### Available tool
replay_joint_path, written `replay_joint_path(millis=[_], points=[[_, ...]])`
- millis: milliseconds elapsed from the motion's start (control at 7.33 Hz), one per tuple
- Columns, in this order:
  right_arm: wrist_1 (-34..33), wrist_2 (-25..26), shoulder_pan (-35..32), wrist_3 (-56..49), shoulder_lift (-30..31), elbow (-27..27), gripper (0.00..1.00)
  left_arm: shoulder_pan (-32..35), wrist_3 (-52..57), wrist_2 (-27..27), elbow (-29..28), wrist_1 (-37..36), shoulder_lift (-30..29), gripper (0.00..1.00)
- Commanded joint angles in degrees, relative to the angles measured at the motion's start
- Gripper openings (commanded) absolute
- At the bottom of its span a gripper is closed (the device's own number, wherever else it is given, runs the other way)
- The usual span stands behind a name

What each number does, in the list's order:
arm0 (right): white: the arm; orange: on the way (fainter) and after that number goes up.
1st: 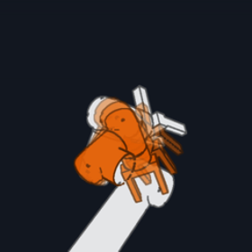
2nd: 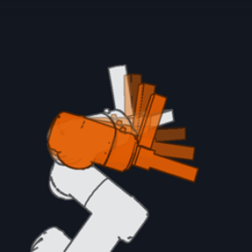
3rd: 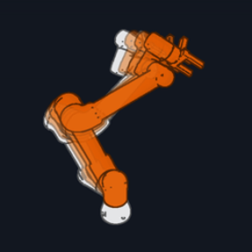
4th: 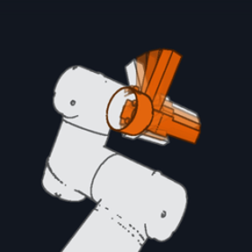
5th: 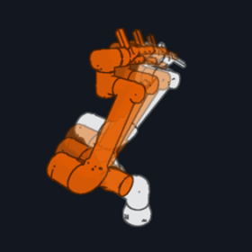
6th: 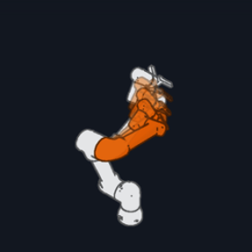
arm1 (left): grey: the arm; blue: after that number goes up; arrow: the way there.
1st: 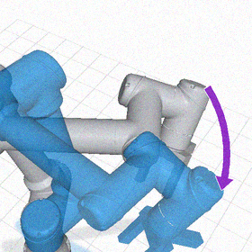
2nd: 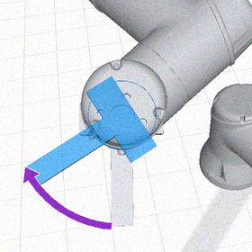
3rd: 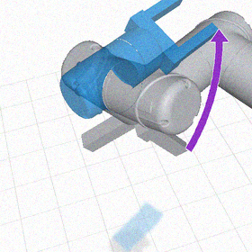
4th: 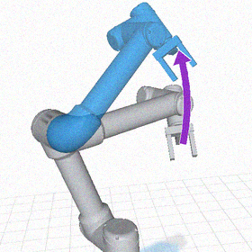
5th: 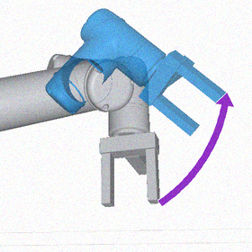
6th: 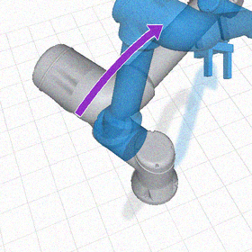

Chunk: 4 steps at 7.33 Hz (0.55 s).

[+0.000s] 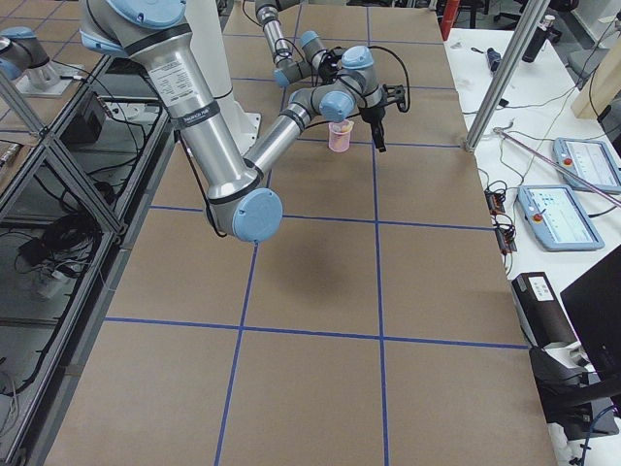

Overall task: Collect pens into pen holder
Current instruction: 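Lower the orange pen into the pink cup and open the left gripper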

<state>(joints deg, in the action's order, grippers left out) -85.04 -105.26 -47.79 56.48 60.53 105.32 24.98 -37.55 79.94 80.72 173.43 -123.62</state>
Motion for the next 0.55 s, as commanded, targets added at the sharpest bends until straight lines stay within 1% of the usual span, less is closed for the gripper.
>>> replay_joint_path(millis=[0, 136, 273, 409], points=[[0.0, -1.7, -2.3, -6.4, 1.5, 0.2, 0.99, 4.8, 0.0, 7.1, 0.9, -9.3, 1.5, 0.98], [0.0, -5.0, -4.9, -8.9, 2.7, 0.3, 0.99, 8.1, 0.0, 12.3, 1.1, -14.5, 3.2, 0.98], [0.0, -8.5, -8.0, -13.3, 4.6, 0.2, 0.99, 13.4, 0.0, 20.4, 1.5, -20.7, 4.3, 0.98], [-0.1, -11.1, -11.4, -19.2, 6.8, 0.2, 0.99, 19.9, 0.0, 30.3, 3.3, -29.0, 5.8, 0.98]])
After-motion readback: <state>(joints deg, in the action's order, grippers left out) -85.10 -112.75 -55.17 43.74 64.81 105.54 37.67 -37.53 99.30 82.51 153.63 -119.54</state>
